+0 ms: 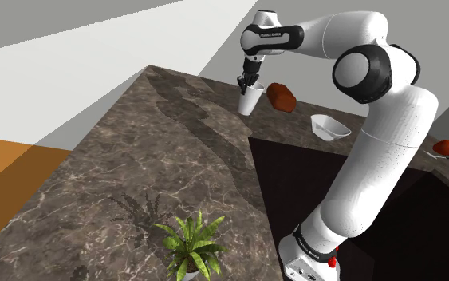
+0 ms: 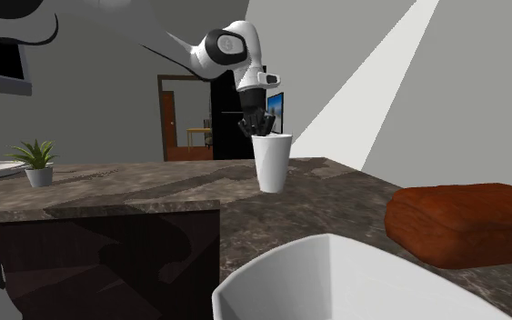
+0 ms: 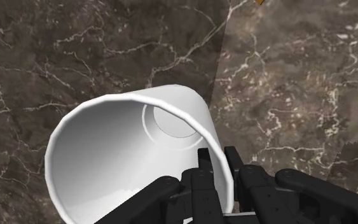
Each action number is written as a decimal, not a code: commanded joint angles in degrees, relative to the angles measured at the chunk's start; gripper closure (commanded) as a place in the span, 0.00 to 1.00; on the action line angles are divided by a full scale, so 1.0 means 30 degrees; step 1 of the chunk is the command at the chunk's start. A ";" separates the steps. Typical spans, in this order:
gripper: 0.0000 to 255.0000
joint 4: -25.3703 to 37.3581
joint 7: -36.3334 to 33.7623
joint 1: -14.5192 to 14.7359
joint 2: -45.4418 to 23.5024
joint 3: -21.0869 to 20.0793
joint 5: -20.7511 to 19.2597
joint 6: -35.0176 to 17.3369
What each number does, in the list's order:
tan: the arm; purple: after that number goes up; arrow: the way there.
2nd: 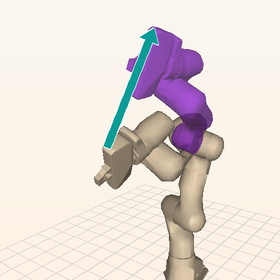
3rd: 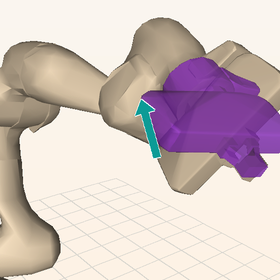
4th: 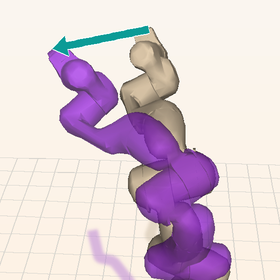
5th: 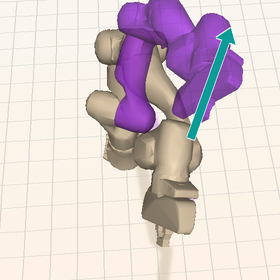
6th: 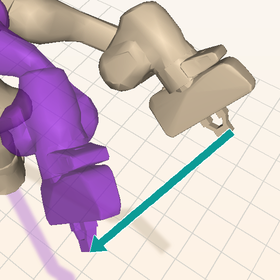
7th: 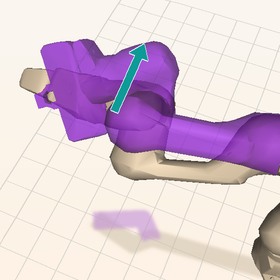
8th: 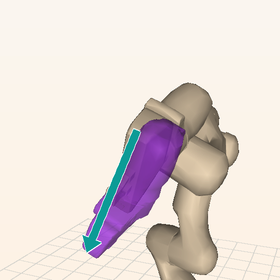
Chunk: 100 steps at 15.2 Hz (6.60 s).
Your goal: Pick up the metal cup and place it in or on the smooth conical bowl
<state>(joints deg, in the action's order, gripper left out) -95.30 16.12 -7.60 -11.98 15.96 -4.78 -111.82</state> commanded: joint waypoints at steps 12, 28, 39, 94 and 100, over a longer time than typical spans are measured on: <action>1.00 0.3461 0.0371 -0.0062 -0.0095 0.0028 0.0119 0.3346; 1.00 0.6436 0.1809 -0.0801 0.0263 0.0467 0.0245 0.6523; 1.00 0.3104 0.5733 -0.2857 0.3397 0.2243 -0.0200 0.5741; 0.00 -0.0888 1.6425 -0.8377 0.2757 0.7368 0.1874 0.0607; 0.00 -0.0372 1.6367 -0.8348 0.2877 0.7358 0.1788 0.1218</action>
<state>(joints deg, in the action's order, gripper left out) -97.33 65.23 -32.64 -3.44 38.02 0.63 -109.17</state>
